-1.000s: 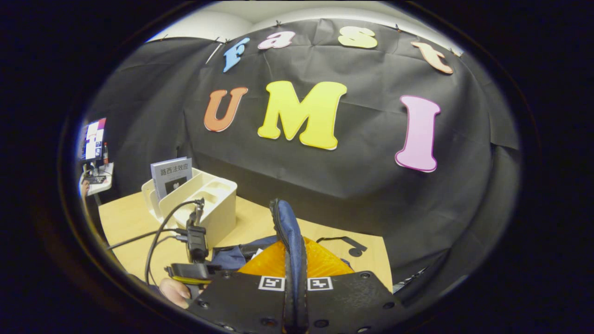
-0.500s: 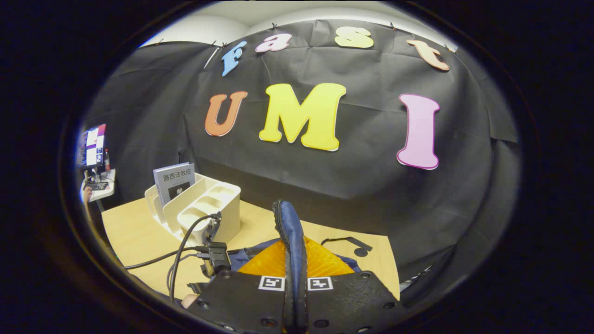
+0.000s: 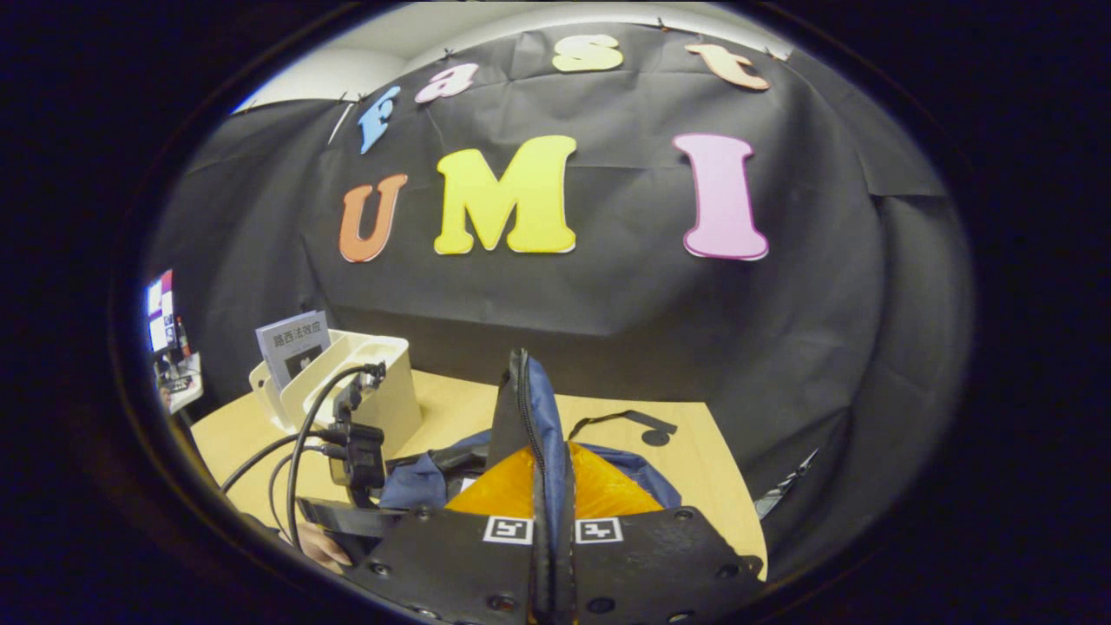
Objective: Open the schoolbag, grab two books from the bookshelf and put them into the schoolbag.
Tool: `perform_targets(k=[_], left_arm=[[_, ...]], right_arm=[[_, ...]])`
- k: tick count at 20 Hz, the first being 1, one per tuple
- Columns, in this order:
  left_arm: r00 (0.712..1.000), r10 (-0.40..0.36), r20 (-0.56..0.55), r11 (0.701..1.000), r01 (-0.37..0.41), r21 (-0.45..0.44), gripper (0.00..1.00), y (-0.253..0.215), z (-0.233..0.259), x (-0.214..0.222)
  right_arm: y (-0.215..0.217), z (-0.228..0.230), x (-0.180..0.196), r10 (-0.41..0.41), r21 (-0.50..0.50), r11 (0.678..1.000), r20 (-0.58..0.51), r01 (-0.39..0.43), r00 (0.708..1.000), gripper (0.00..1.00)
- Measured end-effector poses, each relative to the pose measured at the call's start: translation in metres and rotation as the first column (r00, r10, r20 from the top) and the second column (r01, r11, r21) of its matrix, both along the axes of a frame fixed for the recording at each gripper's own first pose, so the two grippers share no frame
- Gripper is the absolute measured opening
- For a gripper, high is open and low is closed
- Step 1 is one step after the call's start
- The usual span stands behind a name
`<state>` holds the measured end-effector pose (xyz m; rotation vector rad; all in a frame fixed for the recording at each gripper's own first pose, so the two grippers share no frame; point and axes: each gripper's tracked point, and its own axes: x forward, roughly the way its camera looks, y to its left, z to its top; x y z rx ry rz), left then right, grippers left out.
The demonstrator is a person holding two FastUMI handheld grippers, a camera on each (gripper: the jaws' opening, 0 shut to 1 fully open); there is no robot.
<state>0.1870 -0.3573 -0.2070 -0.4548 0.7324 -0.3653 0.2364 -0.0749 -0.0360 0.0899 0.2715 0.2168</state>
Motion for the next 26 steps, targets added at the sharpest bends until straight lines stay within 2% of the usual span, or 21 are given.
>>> perform_targets(k=[5, 8, 11, 13, 16, 19, 22, 26], left_arm=[[0.998, -0.038, 0.057, 0.997, 0.034, 0.072, 0.91, 0.018, 0.018, -0.012], [0.989, -0.053, 0.138, 0.995, 0.041, 0.088, 0.91, 0.032, 0.034, -0.014], [0.962, -0.076, 0.263, 0.987, 0.035, 0.158, 0.91, 0.057, 0.059, -0.018], [0.936, -0.086, 0.34, 0.991, 0.044, 0.129, 0.91, 0.068, 0.079, -0.023], [0.912, -0.051, 0.407, 0.996, 0.016, 0.089, 0.91, 0.096, 0.111, -0.027], [0.853, -0.024, 0.521, 0.98, -0.083, 0.181, 0.91, 0.142, 0.146, -0.022], [0.792, -0.008, 0.611, 0.94, -0.203, 0.275, 0.9, 0.186, 0.179, -0.016], [0.716, -0.004, 0.699, 0.893, -0.312, 0.325, 0.89, 0.234, 0.229, -0.013]], right_arm=[[-0.004, -0.01, -0.004, -0.017, -0.03, 0.999, -0.003, 0.017, 1.0, 0.03], [-0.002, -0.018, -0.005, -0.013, -0.065, 0.998, -0.005, 0.013, 1.0, 0.03], [0.0, -0.02, -0.007, -0.018, -0.077, 0.997, -0.007, 0.017, 1.0, 0.04], [0.001, -0.022, -0.009, -0.017, -0.078, 0.997, -0.007, 0.016, 1.0, 0.04], [0.003, -0.025, -0.009, -0.013, -0.075, 0.997, -0.015, 0.012, 1.0, 0.04], [0.006, -0.027, -0.008, -0.012, -0.057, 0.998, -0.024, 0.01, 1.0, 0.04], [0.01, -0.029, -0.007, -0.012, -0.048, 0.999, -0.025, 0.011, 1.0, 0.04], [0.016, -0.031, -0.007, -0.011, -0.051, 0.999, -0.027, 0.01, 1.0, 0.04]])
